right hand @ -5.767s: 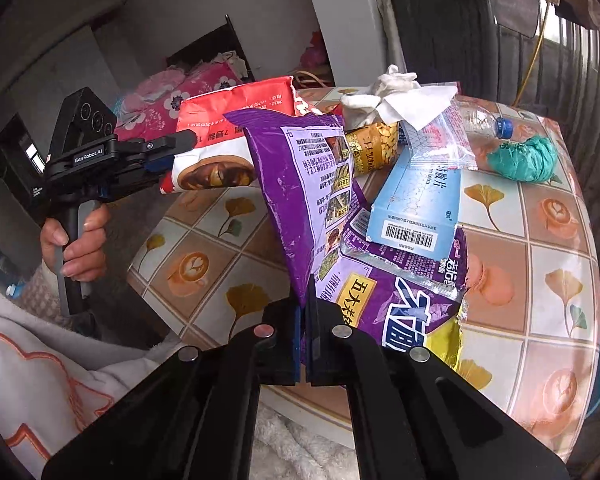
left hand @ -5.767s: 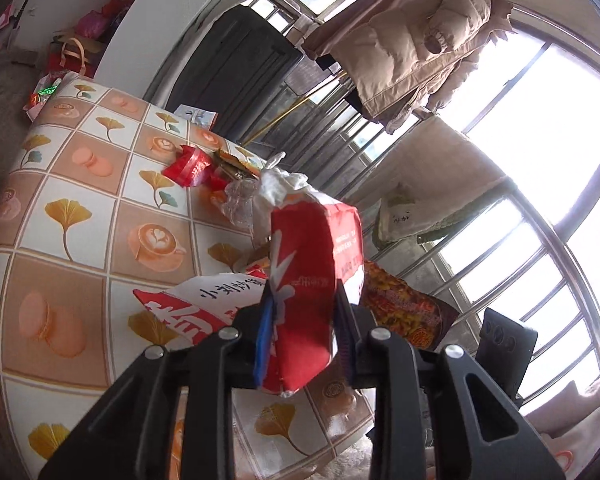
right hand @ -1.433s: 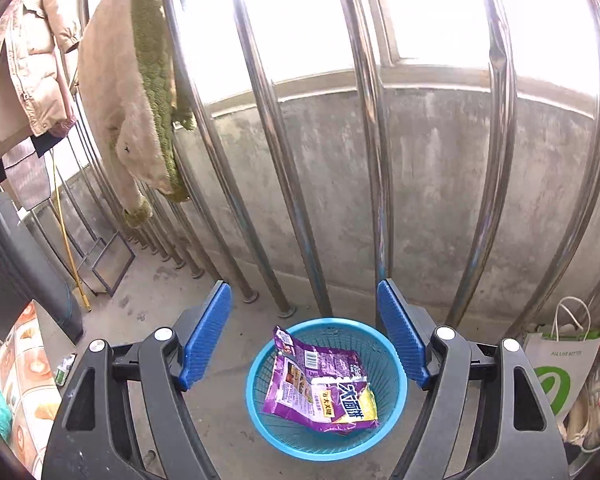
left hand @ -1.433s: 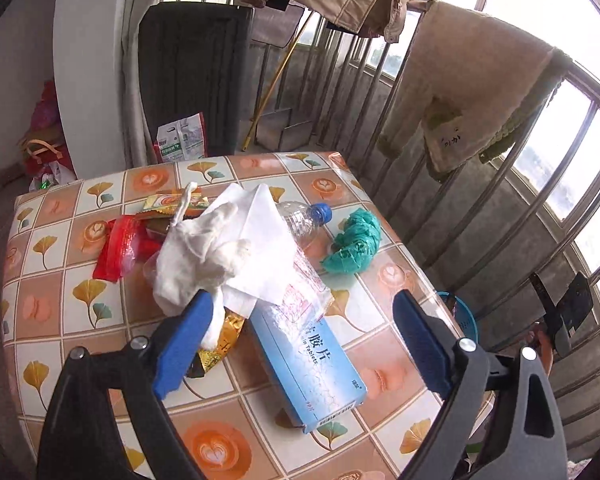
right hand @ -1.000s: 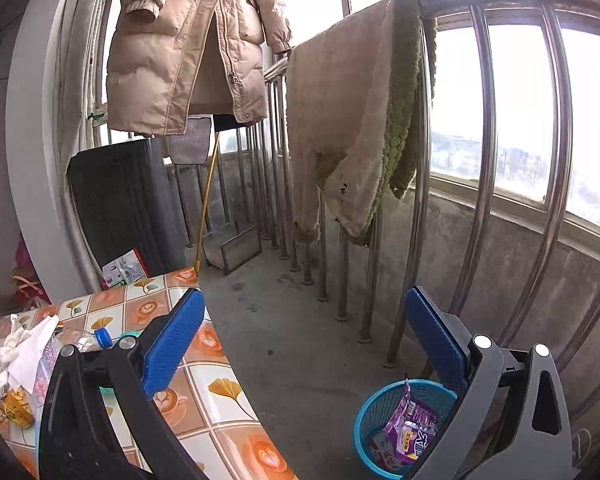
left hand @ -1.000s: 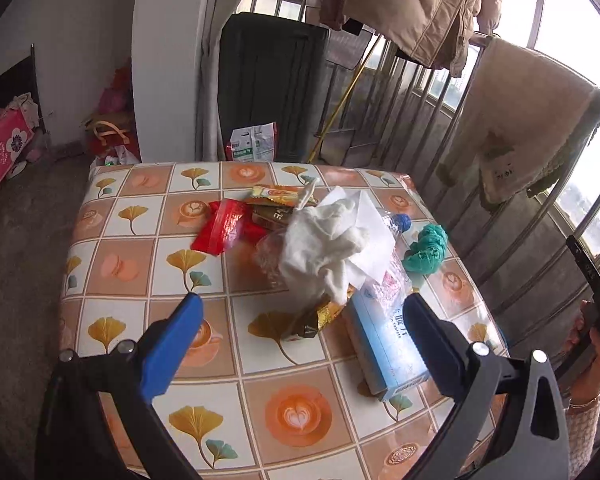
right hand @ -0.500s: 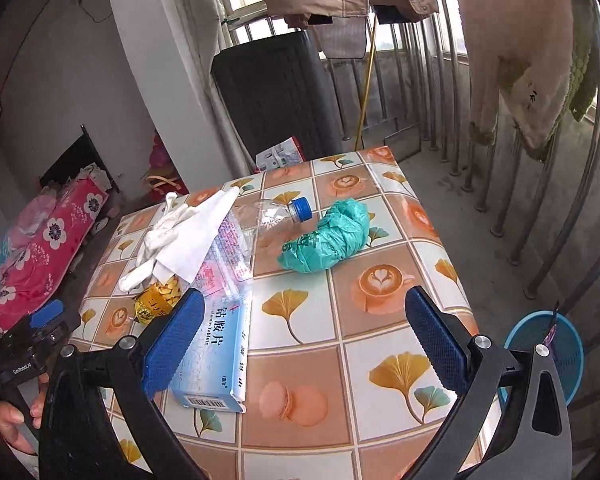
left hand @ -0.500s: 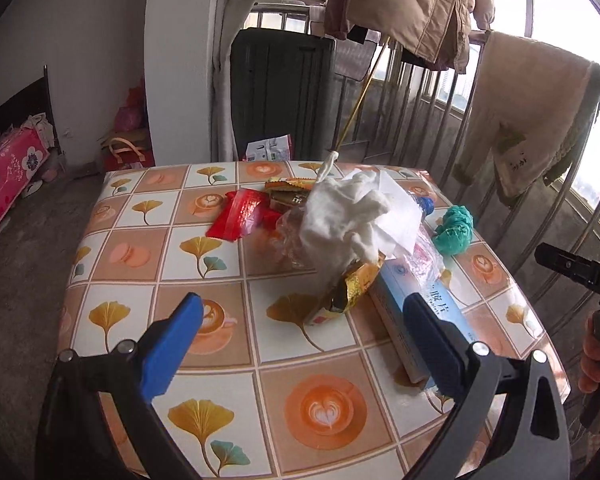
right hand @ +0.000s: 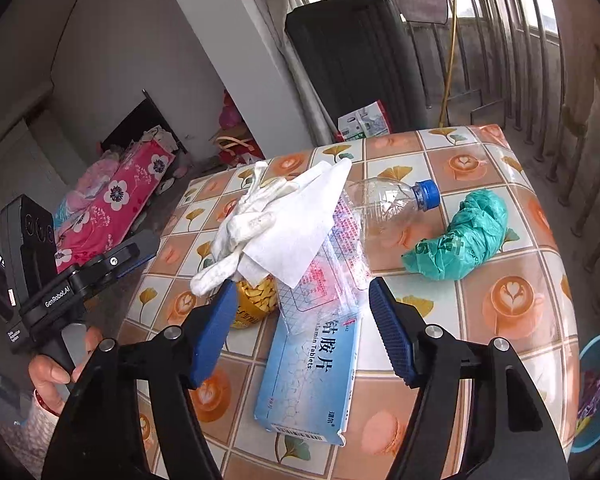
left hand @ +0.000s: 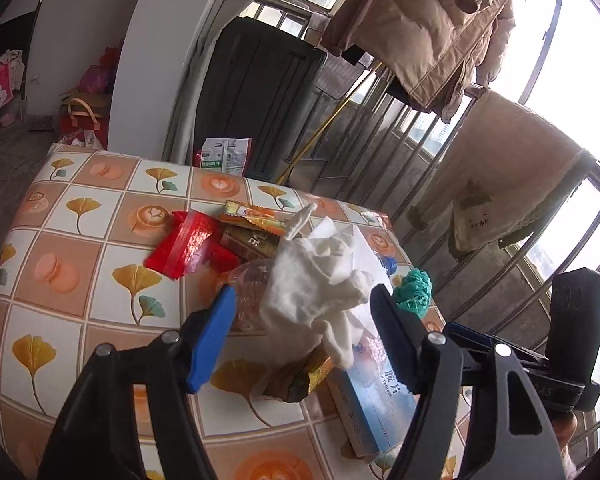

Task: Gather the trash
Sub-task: 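Grasp the white tissues with the left tool while the right tool grasps the white glove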

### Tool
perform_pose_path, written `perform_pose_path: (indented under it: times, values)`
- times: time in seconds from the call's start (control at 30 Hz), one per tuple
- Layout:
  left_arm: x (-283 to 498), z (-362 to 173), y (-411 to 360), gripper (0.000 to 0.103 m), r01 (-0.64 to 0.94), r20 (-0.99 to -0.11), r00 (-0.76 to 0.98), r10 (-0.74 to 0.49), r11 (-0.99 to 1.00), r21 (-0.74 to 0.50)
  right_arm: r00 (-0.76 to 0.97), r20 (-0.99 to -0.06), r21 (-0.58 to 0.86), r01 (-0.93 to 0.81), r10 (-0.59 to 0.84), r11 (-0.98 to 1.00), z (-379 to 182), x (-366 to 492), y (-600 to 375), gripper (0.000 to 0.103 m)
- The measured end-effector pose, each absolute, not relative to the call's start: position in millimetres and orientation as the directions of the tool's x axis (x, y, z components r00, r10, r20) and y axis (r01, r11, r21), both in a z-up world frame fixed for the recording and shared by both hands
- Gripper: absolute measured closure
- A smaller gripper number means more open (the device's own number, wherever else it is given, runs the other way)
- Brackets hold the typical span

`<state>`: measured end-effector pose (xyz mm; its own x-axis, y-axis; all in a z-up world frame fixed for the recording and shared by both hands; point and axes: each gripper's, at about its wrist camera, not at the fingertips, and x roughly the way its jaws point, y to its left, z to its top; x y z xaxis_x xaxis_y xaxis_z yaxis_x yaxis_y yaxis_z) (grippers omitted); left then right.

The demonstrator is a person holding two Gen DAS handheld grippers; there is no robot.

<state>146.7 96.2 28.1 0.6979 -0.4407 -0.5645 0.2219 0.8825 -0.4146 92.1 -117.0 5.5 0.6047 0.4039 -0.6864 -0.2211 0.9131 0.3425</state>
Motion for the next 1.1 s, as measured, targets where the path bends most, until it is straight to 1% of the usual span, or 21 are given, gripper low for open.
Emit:
perform_pose_path:
  times: [0.07,0.17,0.23,0.27,0.3,0.37,0.4,0.47,0.5,0.53,0.57,0.63,0.73,0.83,1.0,1.03,1.07,1.1]
  values:
    - [161.1,19.6,91.2,0.039,0.236,-0.576,0.669,-0.47,0.869,-0.435,0.583,-0.706,0.341,-0.218,0.402,0.914,-0.7,95.1,-112.5,0.049]
    - [176.4,6.5,80.4,0.04,0.252,-0.605,0.632,-0.484,0.867,-0.43,0.564,-0.724,0.347,-0.199,0.397,0.916,-7.4,97.5,-112.8,0.056]
    - [185.5,-3.2,72.2,0.046,0.253,-0.638,0.611,-0.469,0.879,-0.404,0.56,-0.729,0.355,-0.184,0.394,0.917,-9.7,96.9,-115.6,0.059]
    - [189.8,-7.2,68.6,0.051,0.254,-0.653,0.602,-0.461,0.885,-0.391,0.559,-0.731,0.357,-0.177,0.392,0.917,-10.2,96.8,-116.8,0.061]
    - [192.5,-10.6,66.7,0.054,0.25,-0.664,0.595,-0.453,0.889,-0.383,0.558,-0.733,0.358,-0.172,0.39,0.918,-10.5,96.8,-118.0,0.062]
    - [196.9,-15.8,63.2,0.064,0.245,-0.678,0.586,-0.443,0.895,-0.373,0.555,-0.735,0.36,-0.167,0.389,0.918,-11.4,97.1,-119.3,0.065]
    - [197.4,-16.8,62.5,0.067,0.243,-0.68,0.587,-0.439,0.897,-0.37,0.554,-0.737,0.36,-0.164,0.388,0.918,-12.5,99.1,-120.7,0.065]
    - [198.5,-18.1,62.3,0.082,0.238,-0.683,0.59,-0.431,0.901,-0.363,0.55,-0.74,0.359,-0.164,0.388,0.919,-12.7,98.4,-121.4,0.068]
    - [198.7,-18.2,65.3,0.085,0.237,-0.683,0.588,-0.433,0.9,-0.366,0.548,-0.739,0.363,-0.168,0.393,0.917,-12.3,98.9,-121.2,0.07]
    - [196.6,-16.1,70.1,0.09,0.233,-0.681,0.588,-0.436,0.898,-0.373,0.546,-0.735,0.371,-0.173,0.402,0.912,-11.2,100.2,-120.0,0.07]
    - [196.8,-16.6,70.5,0.093,0.232,-0.681,0.588,-0.436,0.898,-0.374,0.544,-0.728,0.385,-0.179,0.417,0.906,-9.4,101.5,-119.3,0.071]
    - [196.4,-15.2,71.9,0.093,0.229,-0.679,0.593,-0.433,0.899,-0.373,0.546,-0.702,0.422,-0.198,0.457,0.885,-3.6,106.2,-116.8,0.071]
    - [195.1,-12.5,74.2,0.093,0.227,-0.676,0.594,-0.435,0.898,-0.378,0.567,-0.677,0.442,-0.197,0.469,0.875,3.1,119.5,-115.5,0.07]
    - [192.1,-6.4,75.8,0.093,0.234,-0.664,0.6,-0.446,0.892,-0.388,0.552,-0.654,0.515,-0.176,0.517,0.839,0.4,135.4,-120.2,0.07]
    - [182.3,7.9,77.6,0.091,0.287,-0.623,0.612,-0.487,0.871,-0.399,0.559,-0.648,0.556,-0.118,0.517,0.823,-3.0,149.9,-131.1,0.065]
    - [181.5,9.1,74.5,0.085,0.308,-0.62,0.603,-0.503,0.863,-0.401,0.553,-0.65,0.561,-0.112,0.521,0.82,-4.4,151.6,-132.0,0.065]
    - [180.7,9.7,70.7,0.073,0.324,-0.617,0.595,-0.515,0.857,-0.401,0.542,-0.657,0.567,-0.102,0.524,0.817,-8.1,156.5,-133.0,0.065]
    - [179.7,9.4,64.7,0.066,0.342,-0.618,0.587,-0.523,0.852,-0.396,0.531,-0.662,0.574,-0.093,0.528,0.813,-10.8,158.9,-133.4,0.065]
